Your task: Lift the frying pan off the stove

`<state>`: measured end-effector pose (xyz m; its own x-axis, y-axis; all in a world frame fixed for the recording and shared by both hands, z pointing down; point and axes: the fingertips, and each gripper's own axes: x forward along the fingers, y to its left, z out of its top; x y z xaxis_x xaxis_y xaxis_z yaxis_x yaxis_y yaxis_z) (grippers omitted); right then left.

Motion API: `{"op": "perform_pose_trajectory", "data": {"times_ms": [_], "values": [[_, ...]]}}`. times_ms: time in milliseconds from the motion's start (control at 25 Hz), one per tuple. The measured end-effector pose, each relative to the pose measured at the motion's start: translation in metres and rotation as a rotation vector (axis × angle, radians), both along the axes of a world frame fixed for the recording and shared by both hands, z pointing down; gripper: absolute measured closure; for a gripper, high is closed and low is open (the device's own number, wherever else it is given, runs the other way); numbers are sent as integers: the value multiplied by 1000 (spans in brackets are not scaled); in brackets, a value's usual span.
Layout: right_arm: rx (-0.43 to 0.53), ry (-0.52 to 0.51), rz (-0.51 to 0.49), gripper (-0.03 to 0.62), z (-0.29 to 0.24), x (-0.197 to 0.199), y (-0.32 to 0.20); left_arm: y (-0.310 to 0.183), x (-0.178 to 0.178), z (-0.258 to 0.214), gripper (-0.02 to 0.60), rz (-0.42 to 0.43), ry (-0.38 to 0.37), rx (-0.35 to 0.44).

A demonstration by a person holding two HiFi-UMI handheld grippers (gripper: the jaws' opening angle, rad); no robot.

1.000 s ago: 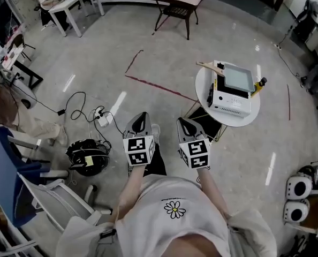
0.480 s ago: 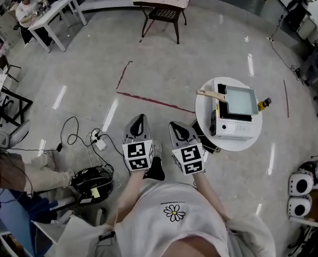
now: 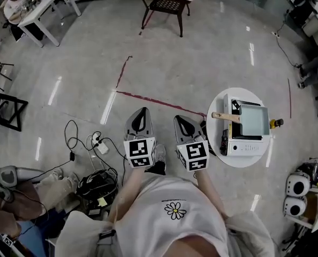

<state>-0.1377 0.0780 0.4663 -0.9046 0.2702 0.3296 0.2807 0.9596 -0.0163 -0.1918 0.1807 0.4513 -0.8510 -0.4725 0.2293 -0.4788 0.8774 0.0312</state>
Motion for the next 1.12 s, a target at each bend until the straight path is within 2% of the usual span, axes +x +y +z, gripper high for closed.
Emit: {"op": "perform_pose_trajectory", "data": {"times_ms": [320, 560, 840, 1120], "values": [[10, 1, 35, 591, 0, -67, -2, 0, -66, 4, 581, 34, 1, 13], [-2, 17, 77, 591, 7, -89, -6, 2, -92, 10, 581, 47, 14, 29], [-6, 24, 67, 591, 8, -86, -5, 0, -87, 9, 581, 46, 8, 32], [-5, 3, 35, 591, 5, -76, -6, -3, -67, 9, 581, 21, 4, 17]]}}
